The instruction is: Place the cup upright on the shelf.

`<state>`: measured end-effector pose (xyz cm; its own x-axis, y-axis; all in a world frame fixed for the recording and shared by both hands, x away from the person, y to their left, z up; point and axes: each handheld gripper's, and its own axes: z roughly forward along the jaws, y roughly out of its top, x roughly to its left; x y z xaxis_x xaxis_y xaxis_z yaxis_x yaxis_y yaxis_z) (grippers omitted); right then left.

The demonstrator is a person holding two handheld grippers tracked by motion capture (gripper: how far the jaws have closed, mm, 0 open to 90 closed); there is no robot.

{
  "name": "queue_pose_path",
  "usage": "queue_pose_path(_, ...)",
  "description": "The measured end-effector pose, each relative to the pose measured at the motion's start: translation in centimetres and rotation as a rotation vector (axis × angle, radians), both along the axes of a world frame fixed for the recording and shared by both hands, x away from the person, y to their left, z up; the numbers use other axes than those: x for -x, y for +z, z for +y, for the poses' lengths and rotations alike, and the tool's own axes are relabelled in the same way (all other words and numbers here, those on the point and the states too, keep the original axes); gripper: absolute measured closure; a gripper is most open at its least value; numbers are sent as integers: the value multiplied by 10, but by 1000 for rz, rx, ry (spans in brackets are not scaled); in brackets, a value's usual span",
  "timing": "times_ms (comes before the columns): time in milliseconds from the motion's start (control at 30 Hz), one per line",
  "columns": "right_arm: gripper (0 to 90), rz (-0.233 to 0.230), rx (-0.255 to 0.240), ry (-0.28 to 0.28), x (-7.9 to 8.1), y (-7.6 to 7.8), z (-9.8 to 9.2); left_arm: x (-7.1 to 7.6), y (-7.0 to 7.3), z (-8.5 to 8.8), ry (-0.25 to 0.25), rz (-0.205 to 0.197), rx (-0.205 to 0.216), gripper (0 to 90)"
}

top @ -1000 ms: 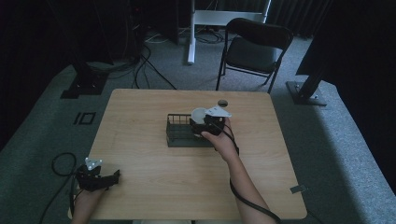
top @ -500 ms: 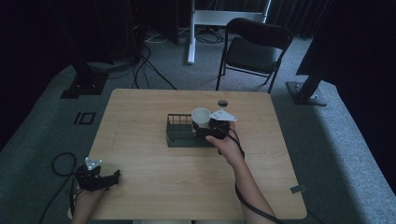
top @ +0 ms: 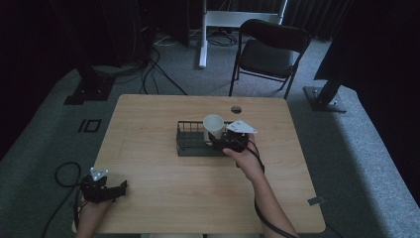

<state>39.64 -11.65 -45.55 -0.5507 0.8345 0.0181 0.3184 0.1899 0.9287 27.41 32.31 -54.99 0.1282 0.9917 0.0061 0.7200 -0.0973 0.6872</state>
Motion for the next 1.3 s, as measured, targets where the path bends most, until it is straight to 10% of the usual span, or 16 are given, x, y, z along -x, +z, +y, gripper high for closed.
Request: queue_pose_path(1300, 117, 56, 5, -74, 30, -40, -68, 0, 0, 0, 0, 0, 0, 8)
